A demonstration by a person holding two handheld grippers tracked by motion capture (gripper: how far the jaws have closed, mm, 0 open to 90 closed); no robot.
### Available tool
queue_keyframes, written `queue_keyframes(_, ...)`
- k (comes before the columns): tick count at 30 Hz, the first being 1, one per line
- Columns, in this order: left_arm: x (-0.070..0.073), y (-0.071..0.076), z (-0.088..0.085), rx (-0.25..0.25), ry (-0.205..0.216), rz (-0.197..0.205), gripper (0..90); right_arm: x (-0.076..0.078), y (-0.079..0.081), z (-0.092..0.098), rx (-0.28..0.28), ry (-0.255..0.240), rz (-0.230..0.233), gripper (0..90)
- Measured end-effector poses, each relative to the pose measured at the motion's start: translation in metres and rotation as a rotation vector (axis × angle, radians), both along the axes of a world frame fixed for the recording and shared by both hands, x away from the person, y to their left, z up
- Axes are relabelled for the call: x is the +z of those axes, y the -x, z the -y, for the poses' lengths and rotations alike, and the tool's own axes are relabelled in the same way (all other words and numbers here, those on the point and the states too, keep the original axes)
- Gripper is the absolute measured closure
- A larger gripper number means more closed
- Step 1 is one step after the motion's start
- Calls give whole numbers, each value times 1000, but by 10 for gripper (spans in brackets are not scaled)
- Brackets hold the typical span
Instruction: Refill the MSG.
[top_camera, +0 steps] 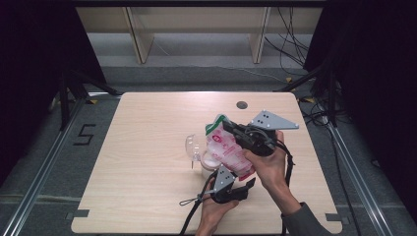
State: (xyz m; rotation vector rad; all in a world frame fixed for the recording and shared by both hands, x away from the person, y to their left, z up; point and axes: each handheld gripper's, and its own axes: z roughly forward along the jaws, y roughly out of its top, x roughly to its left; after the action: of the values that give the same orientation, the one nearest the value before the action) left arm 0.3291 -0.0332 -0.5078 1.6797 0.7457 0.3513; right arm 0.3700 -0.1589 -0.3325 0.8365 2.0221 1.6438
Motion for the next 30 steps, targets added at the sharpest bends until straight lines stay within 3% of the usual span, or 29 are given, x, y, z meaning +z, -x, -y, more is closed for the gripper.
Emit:
queue_keyframes(7, 0, 0, -4, 20, -3, -24, 389, -2, 4, 10, 3, -48, 0, 900)
queue_keyframes(9, 1, 0, -5, 30, 8, -28, 372, -2, 4, 12, 10, -34, 25, 900)
queue_keyframes(10, 1, 0, -5, 38, 12, -27, 364, -2, 6, 11, 14, -47, -1, 900)
queue_keyframes(11, 1, 0, -5, 45, 5, -25, 358, -3, 5, 12, 11, -46, 27, 900)
queue_keyframes(13, 1, -1, -6, 47, 18, -24, 357, -3, 6, 14, 7, -51, 6, 900)
queue_keyframes(15, 2, 0, -8, 58, -4, -30, 353, -4, 7, 15, 6, -71, -11, 900)
queue_keyframes(17, 1, -1, -7, 64, 17, -32, 362, -6, 6, 18, 10, -68, 4, 900)
queue_keyframes(22, 1, 0, -7, 71, 17, -36, 350, -11, 7, 25, -19, -80, -24, 900)
queue_keyframes(23, 1, -1, -7, 71, 20, -40, 347, -12, 5, 26, -12, -82, -7, 900)
queue_keyframes(24, 1, 0, -7, 73, 19, -39, 342, -13, 6, 28, -13, -78, -26, 900)
queue_keyframes(26, -1, -2, -7, 63, 23, -30, 347, -15, 5, 32, -19, -69, -19, 900)
queue_keyframes(28, 0, 0, -8, 70, 10, -43, 343, -16, 6, 33, -24, -88, -22, 900)
queue_keyframes(30, 0, 1, -7, 69, 28, -61, 327, -18, 7, 35, -32, -95, -27, 900)
